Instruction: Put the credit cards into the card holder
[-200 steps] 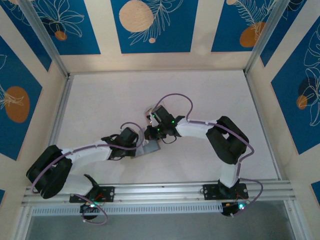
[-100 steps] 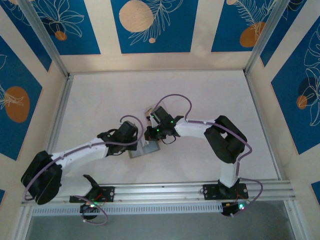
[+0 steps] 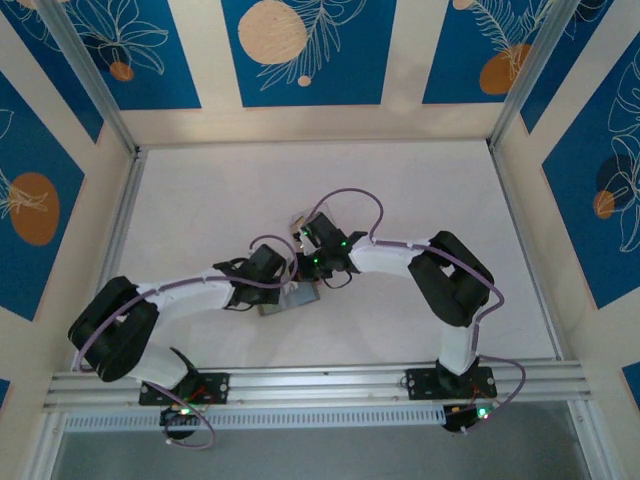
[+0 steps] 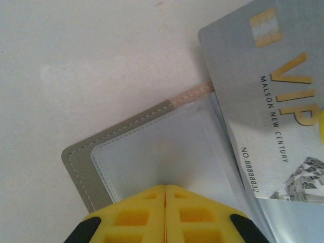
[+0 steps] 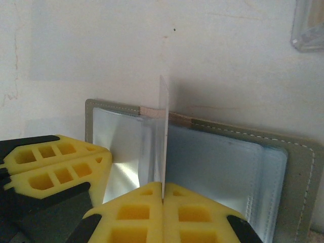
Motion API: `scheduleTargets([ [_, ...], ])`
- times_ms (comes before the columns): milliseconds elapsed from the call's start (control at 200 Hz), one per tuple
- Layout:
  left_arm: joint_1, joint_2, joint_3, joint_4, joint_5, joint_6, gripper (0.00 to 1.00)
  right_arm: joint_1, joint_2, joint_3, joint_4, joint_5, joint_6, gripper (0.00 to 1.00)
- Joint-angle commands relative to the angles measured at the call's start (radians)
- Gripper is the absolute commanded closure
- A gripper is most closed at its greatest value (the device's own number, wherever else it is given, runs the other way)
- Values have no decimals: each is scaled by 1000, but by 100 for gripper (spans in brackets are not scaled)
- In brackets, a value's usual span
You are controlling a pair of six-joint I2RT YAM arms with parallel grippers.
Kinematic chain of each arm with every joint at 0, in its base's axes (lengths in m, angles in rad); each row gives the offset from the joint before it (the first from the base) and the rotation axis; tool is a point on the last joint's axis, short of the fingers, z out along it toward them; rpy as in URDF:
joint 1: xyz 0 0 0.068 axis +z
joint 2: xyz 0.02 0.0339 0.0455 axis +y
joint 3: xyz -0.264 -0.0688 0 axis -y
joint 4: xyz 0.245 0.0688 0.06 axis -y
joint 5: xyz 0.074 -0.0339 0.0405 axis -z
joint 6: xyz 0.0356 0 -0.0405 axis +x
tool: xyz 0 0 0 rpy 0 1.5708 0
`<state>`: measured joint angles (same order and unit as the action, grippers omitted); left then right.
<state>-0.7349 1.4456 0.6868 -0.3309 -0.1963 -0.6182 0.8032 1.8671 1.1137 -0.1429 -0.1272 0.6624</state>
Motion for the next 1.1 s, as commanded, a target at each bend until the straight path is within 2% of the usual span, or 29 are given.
scheduleTargets([
  [0, 11, -11, -40, -59, -47, -6, 93, -2, 27, 17, -55, 19, -4, 100],
  [300, 10, -37, -55, -96, -57, -22, 93, -11, 23, 10, -34, 7, 6, 100],
  [555, 10, -24, -69, -82, -45, -23, 94, -26, -31, -57, 112, -75, 47, 100],
  [820, 10, -25, -72, -78, -41, -20, 94, -35, -38, -88, 197, -105, 75, 100],
  [1095, 9, -20, -72, -71, -35, -18, 94, -33, -86, -129, 240, -57, 78, 100],
])
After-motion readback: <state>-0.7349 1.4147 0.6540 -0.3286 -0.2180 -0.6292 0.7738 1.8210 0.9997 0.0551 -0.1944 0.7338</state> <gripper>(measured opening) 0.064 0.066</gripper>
